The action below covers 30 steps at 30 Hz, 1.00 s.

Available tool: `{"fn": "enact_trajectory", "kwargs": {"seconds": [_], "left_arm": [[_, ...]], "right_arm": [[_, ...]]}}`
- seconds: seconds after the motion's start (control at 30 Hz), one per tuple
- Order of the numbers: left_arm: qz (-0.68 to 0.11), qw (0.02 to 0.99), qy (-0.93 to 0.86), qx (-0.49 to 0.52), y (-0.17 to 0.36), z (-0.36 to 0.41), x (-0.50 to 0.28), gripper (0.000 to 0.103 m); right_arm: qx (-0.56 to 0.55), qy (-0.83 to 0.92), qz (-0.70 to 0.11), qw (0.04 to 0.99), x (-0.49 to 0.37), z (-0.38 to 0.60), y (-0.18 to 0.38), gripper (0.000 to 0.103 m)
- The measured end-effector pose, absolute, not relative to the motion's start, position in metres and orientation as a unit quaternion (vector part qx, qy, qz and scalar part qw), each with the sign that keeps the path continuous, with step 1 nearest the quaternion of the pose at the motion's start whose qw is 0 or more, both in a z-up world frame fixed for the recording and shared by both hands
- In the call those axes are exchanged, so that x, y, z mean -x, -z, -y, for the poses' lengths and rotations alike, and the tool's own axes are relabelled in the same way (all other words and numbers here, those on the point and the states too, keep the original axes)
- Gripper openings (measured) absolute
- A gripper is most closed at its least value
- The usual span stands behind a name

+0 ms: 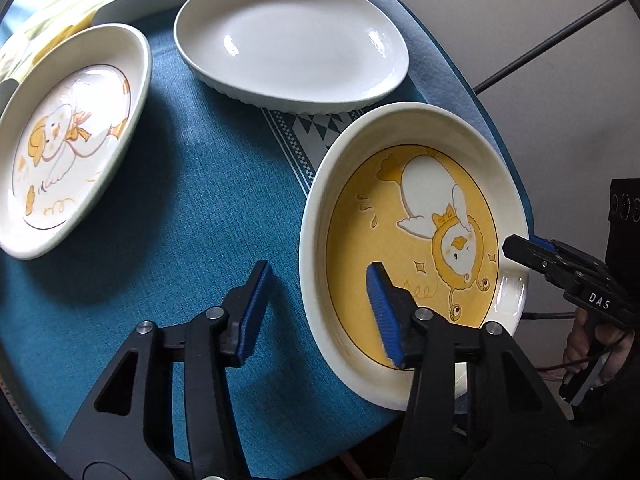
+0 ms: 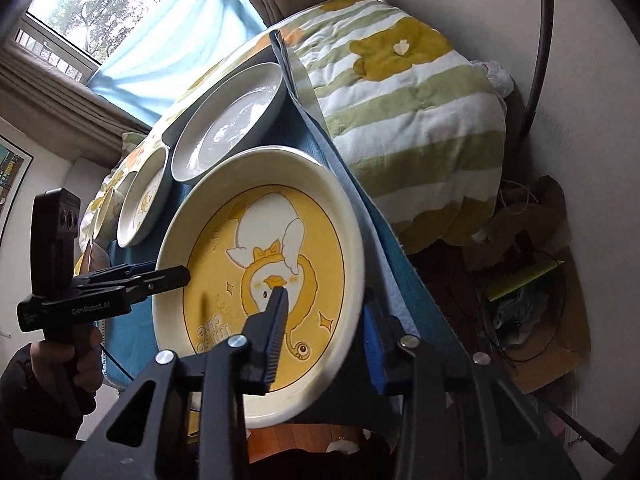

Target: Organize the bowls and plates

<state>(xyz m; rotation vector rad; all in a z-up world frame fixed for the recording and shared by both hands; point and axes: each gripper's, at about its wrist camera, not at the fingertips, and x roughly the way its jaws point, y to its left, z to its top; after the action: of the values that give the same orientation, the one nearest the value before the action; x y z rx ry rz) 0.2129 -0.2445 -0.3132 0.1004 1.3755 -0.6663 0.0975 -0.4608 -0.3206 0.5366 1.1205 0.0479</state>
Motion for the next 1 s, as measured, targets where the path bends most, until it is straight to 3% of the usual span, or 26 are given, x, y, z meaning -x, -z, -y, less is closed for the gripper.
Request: {"fn": "enact_trajectory", "kwargs": {"seconds": [0.1, 0.2, 0.5, 1.0], "left_arm": [[-0.627, 0.715, 0.305, -0.046, 0.315, 0.247, -0.213, 0.026], [-0.63, 0.71, 0.308, -0.052, 0.319, 0.25, -0.214, 0.02], [-0.622, 0.717, 0.308, -0.064, 0.32, 0.256, -0.214, 0.02], [-0.59, 0.752, 0.287, -0.059, 0.277, 0.251, -0.175, 0.02]], "right_arm": [[-0.247, -0.023, -0.527, 0.813, -0.099, 0.464, 0.323, 0.02], [-0.252, -0.022, -0.529, 0.81, -0.099, 0.468, 0.326, 0.012], [-0.246, -0.033, -0.534, 0.808, -0.1, 0.471, 0.328, 0.01], [-0.182, -0.06, -0.528, 0.827, -0.109, 0.46, 0.31, 0.011]]}}
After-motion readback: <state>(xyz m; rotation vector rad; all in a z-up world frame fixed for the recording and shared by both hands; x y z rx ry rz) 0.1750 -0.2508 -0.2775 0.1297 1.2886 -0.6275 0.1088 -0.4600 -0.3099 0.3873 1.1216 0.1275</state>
